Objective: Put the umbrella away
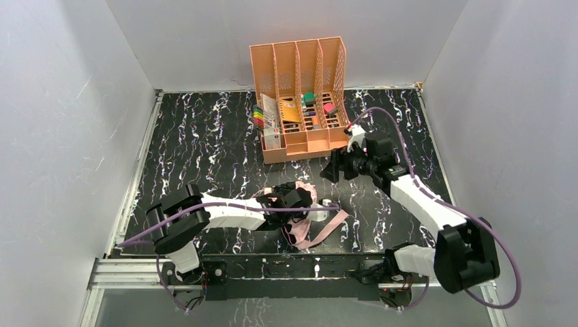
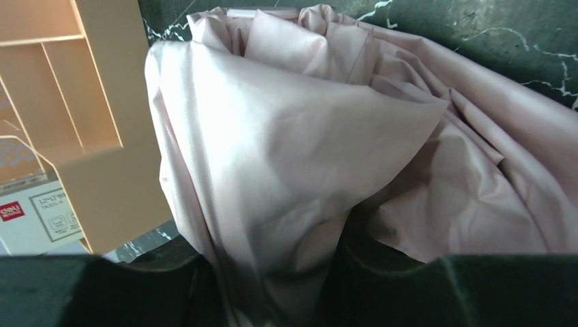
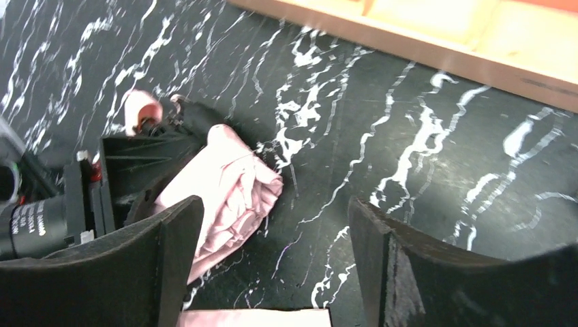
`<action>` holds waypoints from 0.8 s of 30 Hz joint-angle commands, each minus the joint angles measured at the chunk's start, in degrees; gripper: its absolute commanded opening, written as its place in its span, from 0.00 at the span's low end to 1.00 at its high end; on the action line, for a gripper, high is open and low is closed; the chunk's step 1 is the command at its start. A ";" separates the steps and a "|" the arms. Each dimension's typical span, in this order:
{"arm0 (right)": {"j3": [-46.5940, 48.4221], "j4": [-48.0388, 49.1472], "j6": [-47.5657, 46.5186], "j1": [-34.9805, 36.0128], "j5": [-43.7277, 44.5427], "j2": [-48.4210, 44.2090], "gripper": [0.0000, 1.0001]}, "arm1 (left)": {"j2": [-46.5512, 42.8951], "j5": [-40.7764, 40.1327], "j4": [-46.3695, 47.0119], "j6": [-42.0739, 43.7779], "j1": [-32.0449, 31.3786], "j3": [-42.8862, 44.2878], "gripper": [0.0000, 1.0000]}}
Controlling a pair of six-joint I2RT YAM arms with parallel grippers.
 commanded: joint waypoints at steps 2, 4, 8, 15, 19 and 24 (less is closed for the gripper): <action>6.43 -1.94 -7.77 -0.02 -15.28 7.05 0.91 | 1.38 -1.41 4.91 6.13 -2.32 -3.31 0.22; 8.31 -3.35 -8.92 0.24 -17.90 9.41 0.93 | 1.66 -1.84 5.98 7.54 -2.75 -3.94 0.22; 11.62 -8.14 -13.11 2.94 -17.92 13.11 0.96 | 1.45 -1.71 7.41 8.31 -3.08 -4.81 0.23; 12.94 -12.16 -16.72 4.54 -18.05 18.16 0.97 | 0.69 -1.98 8.80 8.18 -3.43 -6.28 0.23; 13.59 -13.74 -17.91 5.89 -19.15 20.99 0.97 | -0.11 -2.33 10.44 7.99 -3.69 -7.88 0.23; 14.27 -14.98 -18.93 7.88 -19.48 24.66 0.96 | -0.25 -2.55 11.50 7.98 -3.87 -8.87 0.24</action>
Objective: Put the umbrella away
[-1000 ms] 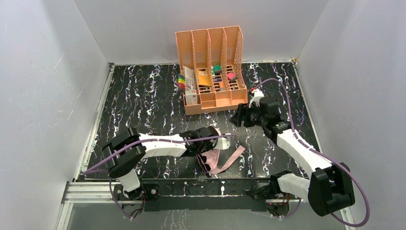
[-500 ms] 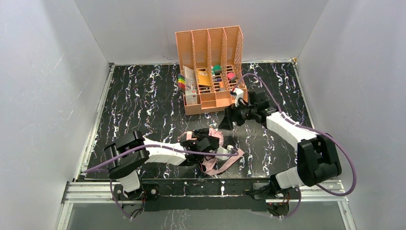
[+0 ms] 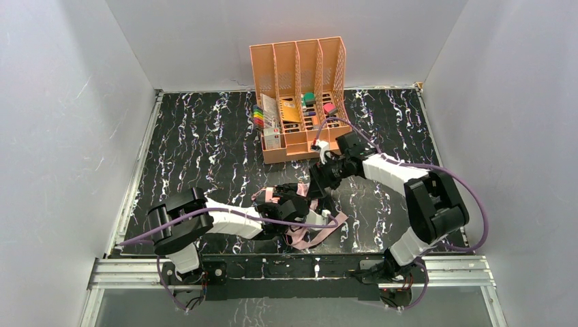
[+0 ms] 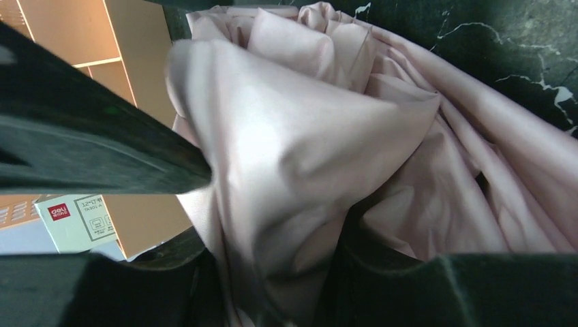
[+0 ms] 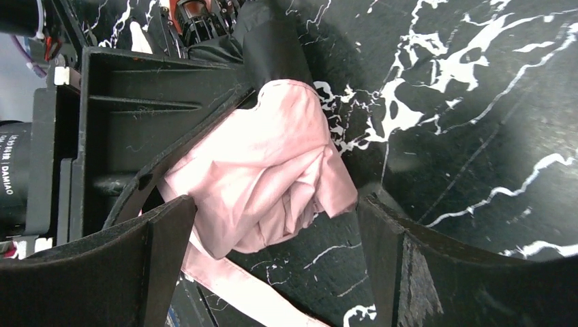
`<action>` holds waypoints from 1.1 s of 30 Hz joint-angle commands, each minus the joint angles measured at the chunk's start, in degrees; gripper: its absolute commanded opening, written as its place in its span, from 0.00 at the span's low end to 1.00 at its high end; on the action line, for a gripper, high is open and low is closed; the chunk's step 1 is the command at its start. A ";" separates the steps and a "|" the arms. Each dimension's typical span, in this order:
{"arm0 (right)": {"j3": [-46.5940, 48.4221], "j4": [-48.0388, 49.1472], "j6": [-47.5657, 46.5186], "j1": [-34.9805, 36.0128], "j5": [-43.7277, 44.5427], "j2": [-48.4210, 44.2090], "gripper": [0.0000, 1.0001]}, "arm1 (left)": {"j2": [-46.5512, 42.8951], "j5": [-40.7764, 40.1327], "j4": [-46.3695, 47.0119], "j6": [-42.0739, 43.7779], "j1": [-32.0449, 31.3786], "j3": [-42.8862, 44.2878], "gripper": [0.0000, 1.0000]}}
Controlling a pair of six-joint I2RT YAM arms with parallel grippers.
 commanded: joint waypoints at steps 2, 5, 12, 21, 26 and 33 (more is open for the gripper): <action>3.26 -2.37 -2.90 2.77 -2.84 3.18 0.96 | -0.56 1.65 -1.34 -0.36 -0.77 -2.23 0.24; 3.51 -2.25 -2.97 4.09 -2.70 5.01 0.96 | -0.30 1.56 -1.21 -0.45 -0.77 -2.26 0.24; 4.65 -0.77 -2.84 5.37 -0.33 10.30 0.91 | -0.43 1.57 -0.49 -0.52 -1.00 -2.32 0.24; 3.54 -0.38 -2.82 6.05 5.64 13.11 0.63 | -2.92 1.22 0.54 -5.93 -1.00 -1.71 0.35; 1.98 1.66 -1.83 6.34 10.06 11.83 0.47 | -4.97 0.58 -1.24 -11.74 -1.00 -0.39 0.51; 0.64 2.92 -1.69 6.53 15.03 9.85 0.41 | -12.35 -0.75 -3.92 -21.61 -1.01 -1.01 0.73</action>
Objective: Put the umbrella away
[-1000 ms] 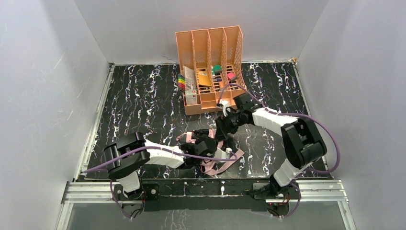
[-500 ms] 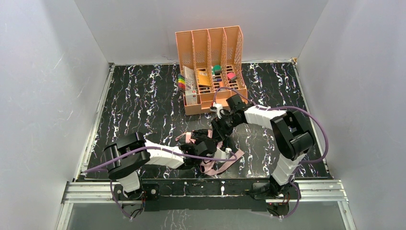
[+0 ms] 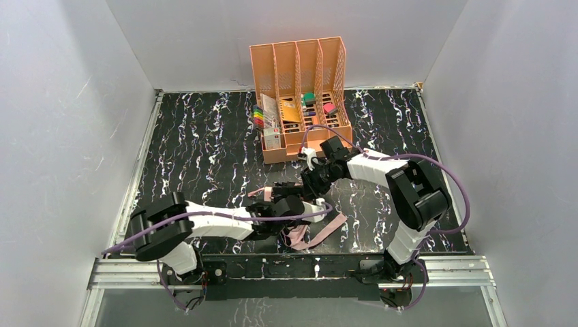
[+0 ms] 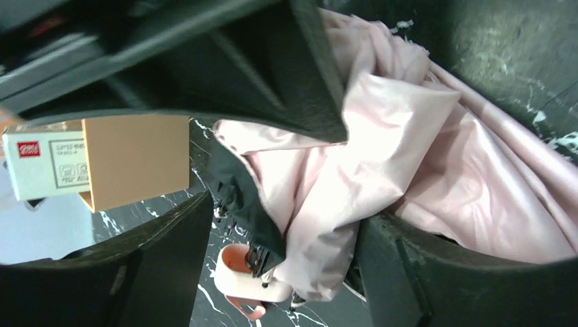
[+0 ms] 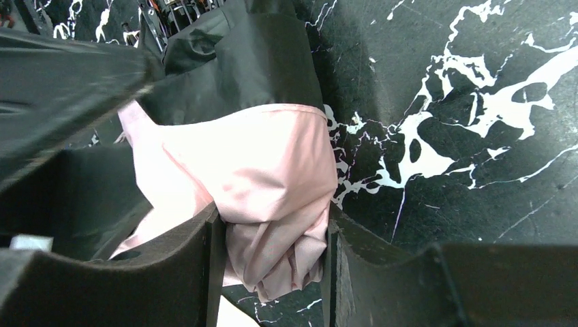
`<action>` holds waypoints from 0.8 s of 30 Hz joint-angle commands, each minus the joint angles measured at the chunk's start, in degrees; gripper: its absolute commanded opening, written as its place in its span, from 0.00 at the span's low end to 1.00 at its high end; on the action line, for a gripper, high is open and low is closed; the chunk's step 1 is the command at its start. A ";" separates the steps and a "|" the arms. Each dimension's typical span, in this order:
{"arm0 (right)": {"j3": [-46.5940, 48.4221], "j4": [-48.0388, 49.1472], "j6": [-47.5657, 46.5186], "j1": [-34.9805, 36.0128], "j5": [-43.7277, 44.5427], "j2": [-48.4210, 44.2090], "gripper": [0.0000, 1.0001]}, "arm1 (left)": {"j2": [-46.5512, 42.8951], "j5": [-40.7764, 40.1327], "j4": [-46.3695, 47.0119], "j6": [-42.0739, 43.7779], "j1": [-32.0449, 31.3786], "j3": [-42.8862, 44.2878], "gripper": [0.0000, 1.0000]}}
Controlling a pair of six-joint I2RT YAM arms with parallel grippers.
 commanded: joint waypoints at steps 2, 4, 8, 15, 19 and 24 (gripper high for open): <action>-2.61 1.66 -1.42 0.66 12.13 -0.24 0.41 | -9.98 0.42 -3.54 -11.71 -0.58 -0.14 0.76; -2.75 1.85 -1.49 0.62 12.41 -0.61 0.41 | -13.43 0.46 -5.87 -14.78 -0.62 -0.55 0.79; -2.75 2.17 -1.73 0.62 12.55 -1.13 0.40 | -21.15 0.72 -11.13 -23.18 -0.58 -1.66 0.84; -5.20 5.63 -2.92 1.92 15.27 -5.29 0.37 | -32.46 -6.18 -23.11 -45.98 3.23 -1.47 0.98; -7.21 8.18 -4.86 4.61 19.28 -7.80 0.35 | -35.13 7.67 -28.41 -54.26 17.72 0.56 0.98; -10.61 10.54 -8.20 8.84 25.10 -10.95 0.31 | -34.49 21.74 -27.00 -56.19 30.52 2.33 0.98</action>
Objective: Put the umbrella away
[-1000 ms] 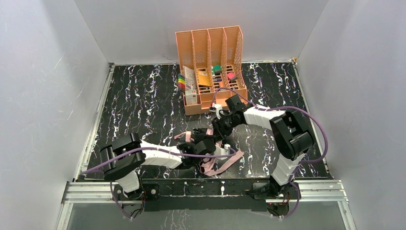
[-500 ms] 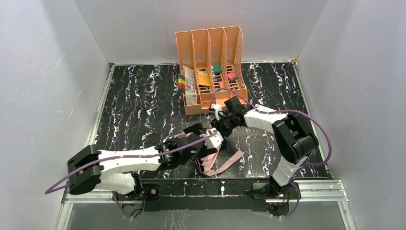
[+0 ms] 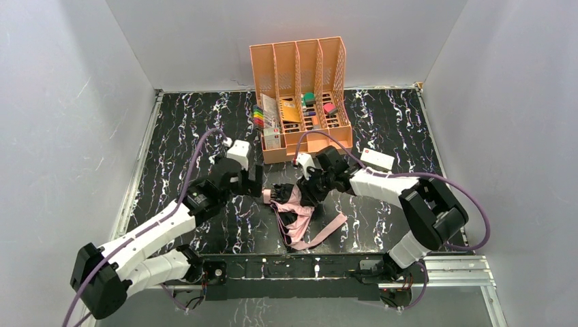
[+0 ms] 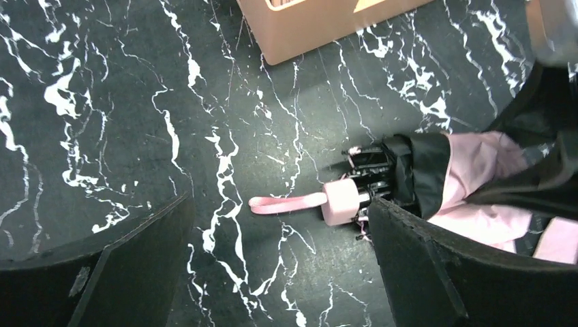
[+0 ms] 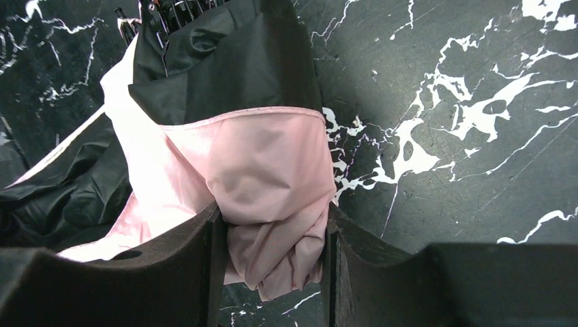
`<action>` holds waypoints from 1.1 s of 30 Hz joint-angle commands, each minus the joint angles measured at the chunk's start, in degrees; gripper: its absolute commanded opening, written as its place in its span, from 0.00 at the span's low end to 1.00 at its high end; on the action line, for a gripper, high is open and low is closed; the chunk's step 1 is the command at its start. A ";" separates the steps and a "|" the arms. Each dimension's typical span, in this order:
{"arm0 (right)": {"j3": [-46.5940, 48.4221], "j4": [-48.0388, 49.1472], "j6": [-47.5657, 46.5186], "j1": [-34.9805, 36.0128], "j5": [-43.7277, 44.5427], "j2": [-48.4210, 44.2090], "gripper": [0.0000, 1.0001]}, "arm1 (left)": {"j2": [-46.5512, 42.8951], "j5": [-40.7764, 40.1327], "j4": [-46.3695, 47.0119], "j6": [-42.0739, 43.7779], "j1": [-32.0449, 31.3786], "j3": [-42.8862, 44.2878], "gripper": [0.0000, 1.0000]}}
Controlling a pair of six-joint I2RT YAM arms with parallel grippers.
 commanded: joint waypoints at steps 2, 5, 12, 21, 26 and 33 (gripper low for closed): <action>-4.44 4.12 -6.44 4.46 13.61 -2.99 0.30 | 1.73 17.89 -0.96 -5.36 9.00 4.53 0.98; -5.91 6.00 -8.13 7.68 15.90 -5.08 0.29 | 6.43 26.49 -0.81 -2.31 10.64 6.89 0.98; -7.18 7.14 -9.42 12.60 24.62 -5.04 0.24 | 14.02 33.80 -1.59 8.57 11.51 10.99 0.98; -16.83 22.83 -18.60 17.97 28.69 -10.01 0.19 | 13.72 43.53 1.65 24.81 11.70 8.45 0.98; -17.64 21.07 -23.80 18.09 25.56 -9.68 0.24 | 18.15 49.69 -3.33 31.34 11.70 10.84 0.98; -18.80 21.53 -28.83 18.69 25.48 -9.63 0.23 | 26.20 57.28 -7.45 37.41 11.71 13.95 0.98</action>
